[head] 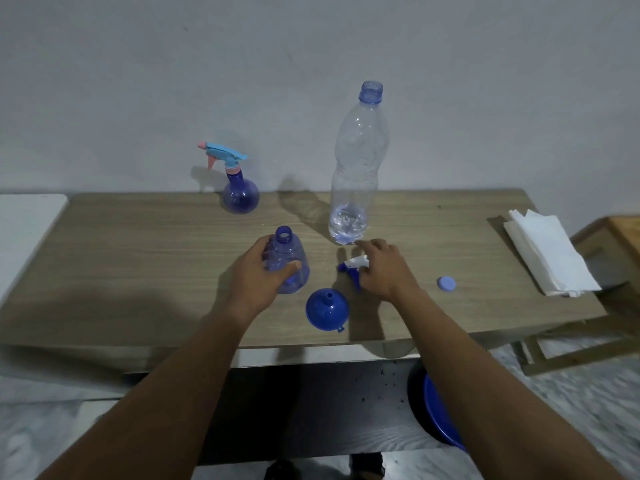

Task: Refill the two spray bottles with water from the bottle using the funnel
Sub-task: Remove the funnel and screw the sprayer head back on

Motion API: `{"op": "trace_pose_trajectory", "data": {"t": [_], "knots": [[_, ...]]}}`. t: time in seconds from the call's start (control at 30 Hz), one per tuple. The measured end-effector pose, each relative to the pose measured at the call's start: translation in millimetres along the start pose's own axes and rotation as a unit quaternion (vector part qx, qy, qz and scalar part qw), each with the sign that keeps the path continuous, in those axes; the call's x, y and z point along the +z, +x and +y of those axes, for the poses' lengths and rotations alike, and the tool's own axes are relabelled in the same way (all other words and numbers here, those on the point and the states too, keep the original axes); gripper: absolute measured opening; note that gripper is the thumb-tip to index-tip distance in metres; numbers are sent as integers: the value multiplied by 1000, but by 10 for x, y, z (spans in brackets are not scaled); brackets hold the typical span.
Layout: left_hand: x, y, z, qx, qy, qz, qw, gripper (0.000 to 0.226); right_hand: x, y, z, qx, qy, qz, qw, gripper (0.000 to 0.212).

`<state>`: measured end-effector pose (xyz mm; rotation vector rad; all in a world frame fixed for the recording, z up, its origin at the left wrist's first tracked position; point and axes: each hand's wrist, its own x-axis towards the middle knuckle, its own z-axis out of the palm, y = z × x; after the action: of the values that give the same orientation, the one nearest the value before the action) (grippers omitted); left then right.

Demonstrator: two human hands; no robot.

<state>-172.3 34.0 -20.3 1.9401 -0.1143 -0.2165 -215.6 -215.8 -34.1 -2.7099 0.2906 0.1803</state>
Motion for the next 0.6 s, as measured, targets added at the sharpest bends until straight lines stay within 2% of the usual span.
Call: {"op": "trace_pose_trajectory", "data": {"t": [0.07, 0.17, 0.27, 0.4, 0.6], "knots": [[6, 11, -24, -1, -4, -1, 1000, 49, -30, 149, 50, 2, -36, -125, 992, 64], [10, 28, -40, 4, -13, 1, 1000, 49, 16, 276, 103, -4, -30, -145, 989, 49], [21, 37, -75, 8, -14, 0, 1000, 51, 21, 317, 161, -2, 3, -113, 994, 26], [10, 53, -78, 6, -7, 1, 1000, 52, -141, 184, 166, -10, 35, -55, 998, 41], [21, -11, 38, -5, 19, -6, 1000, 52, -815, -82, -153, -40, 188, 82, 978, 34]]}}
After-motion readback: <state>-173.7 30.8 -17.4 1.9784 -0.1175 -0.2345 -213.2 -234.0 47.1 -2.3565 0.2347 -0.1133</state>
